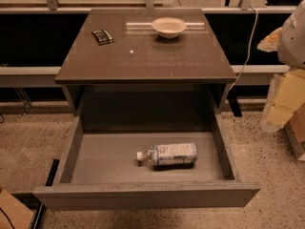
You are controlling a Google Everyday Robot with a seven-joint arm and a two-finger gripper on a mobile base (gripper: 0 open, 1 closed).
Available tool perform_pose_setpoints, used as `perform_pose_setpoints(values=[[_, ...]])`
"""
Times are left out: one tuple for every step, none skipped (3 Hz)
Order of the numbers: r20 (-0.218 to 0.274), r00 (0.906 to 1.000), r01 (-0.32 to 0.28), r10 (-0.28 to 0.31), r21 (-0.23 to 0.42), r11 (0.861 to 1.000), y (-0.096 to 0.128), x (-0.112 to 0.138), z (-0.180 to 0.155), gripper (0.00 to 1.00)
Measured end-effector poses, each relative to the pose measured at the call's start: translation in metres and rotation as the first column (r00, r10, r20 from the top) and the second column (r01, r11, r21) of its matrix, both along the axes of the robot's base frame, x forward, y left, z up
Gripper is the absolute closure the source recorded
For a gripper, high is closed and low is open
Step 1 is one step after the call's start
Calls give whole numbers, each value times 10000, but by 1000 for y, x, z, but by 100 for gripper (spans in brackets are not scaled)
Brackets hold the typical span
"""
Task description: Pick blue plastic bottle from top drawer and place on counter
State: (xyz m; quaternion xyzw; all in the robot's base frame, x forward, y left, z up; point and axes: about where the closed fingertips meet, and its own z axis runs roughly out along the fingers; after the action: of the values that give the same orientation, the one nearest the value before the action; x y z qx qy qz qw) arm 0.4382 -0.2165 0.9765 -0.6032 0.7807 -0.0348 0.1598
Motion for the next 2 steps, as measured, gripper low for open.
perform_pose_setpoints(values=[[0, 10000, 0, 0, 4, 10000, 0, 0, 0, 0], [-36, 10000, 25, -21, 1165, 9932, 8, 16, -27, 0]])
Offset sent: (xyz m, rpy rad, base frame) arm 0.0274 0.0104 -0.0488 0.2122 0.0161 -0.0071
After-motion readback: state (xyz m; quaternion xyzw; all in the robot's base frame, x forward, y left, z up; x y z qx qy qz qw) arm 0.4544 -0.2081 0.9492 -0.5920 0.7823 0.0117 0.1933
